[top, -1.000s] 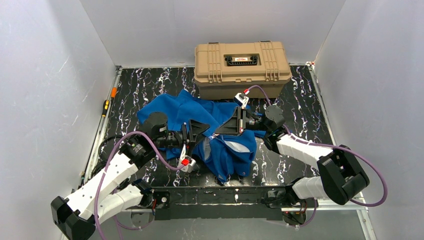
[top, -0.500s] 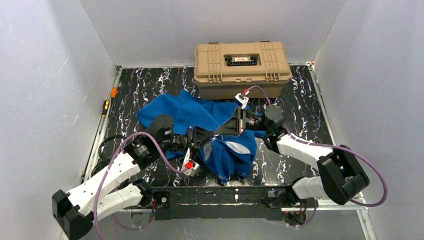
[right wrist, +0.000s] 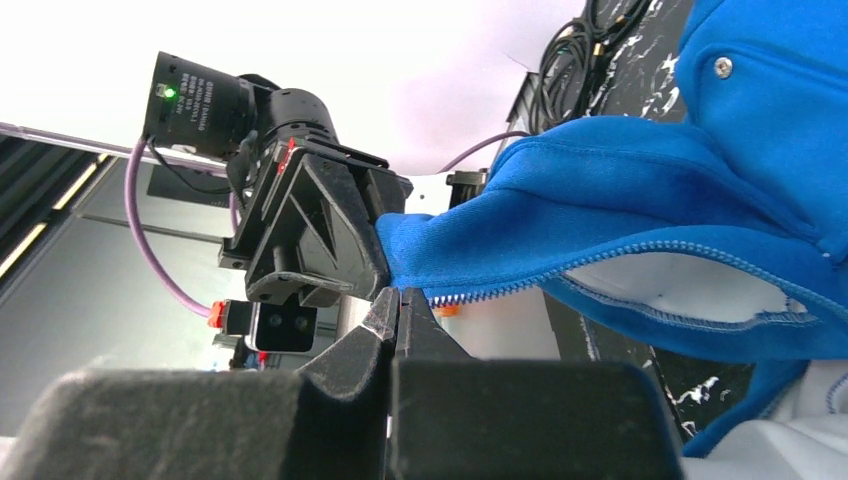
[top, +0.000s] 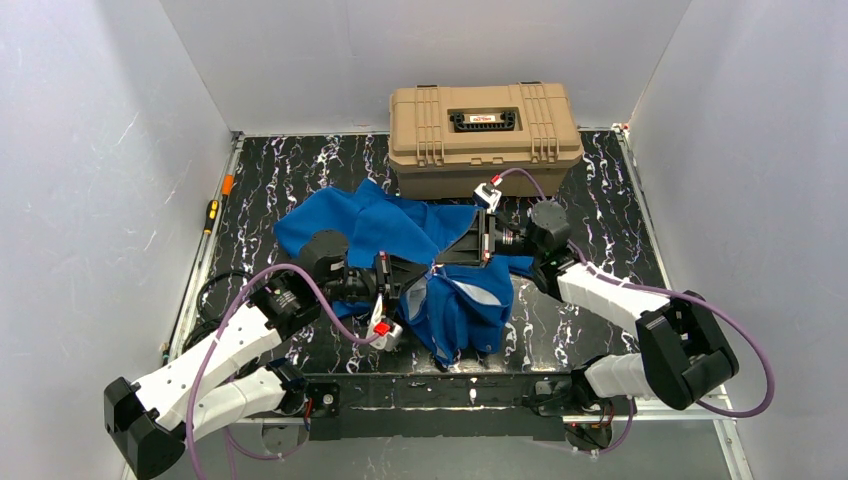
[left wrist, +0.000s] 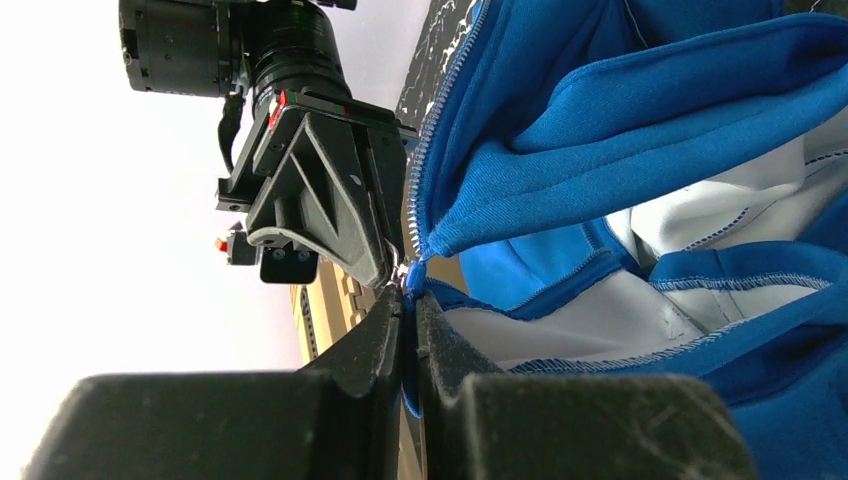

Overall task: Zip up the jacket
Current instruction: Zip the zipper on the jacket.

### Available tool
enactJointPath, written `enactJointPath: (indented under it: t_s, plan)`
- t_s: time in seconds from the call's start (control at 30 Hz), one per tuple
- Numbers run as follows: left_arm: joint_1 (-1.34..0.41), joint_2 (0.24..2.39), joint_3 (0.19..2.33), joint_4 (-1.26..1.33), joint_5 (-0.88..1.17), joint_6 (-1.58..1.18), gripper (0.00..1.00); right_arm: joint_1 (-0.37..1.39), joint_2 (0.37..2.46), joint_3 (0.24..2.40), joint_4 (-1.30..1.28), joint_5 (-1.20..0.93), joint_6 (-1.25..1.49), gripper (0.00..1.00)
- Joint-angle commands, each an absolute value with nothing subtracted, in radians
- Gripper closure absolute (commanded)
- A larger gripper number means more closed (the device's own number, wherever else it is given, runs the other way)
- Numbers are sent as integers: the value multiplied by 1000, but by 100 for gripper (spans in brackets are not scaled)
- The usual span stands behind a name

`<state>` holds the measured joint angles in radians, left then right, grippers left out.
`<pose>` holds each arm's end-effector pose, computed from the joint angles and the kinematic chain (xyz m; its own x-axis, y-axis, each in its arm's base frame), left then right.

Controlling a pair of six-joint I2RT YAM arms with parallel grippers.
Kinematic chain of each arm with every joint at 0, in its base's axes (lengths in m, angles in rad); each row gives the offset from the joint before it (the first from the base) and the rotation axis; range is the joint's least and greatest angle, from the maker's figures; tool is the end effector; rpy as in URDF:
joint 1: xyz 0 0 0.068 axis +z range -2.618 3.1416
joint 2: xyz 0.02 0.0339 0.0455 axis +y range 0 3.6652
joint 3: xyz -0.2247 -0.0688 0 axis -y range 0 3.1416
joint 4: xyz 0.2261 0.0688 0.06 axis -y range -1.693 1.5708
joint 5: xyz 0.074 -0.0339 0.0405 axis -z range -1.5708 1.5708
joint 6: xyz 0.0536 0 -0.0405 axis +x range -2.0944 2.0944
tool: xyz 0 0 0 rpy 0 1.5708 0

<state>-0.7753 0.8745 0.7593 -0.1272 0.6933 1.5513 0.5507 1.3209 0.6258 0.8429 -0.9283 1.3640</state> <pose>0.1326 -0.1779 0.2919 0.9779 0.1184 -0.1723 0.1905 -0.1657 0.9676 0.2174 0.1839 0.2481 -0.9415 0.1100 -0.3185 -0.3258 -0.0557 0.9438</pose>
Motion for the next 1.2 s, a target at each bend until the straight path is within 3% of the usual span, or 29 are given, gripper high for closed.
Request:
enactJointPath:
  t_s: [0.0,0.3,0.77,0.97,1.17]
  plan:
    - [-785,863,756,-103,718,1520,100,525,1288,728,626,-935,1181,99]
    - [-793,814,793,-113,708,1460,100,525,1281,897,135,-846,812,99]
    - [-809,668,896,-270,666,1410,100,556,1293,1025,-62,-706,665,99]
    - [-810,659,1000,-311,536,1419,100,551,1336,1158,-199,-495,469,99]
    - [-809,702,1184,-226,326,1386,100,446,1445,1457,-259,-168,356,99]
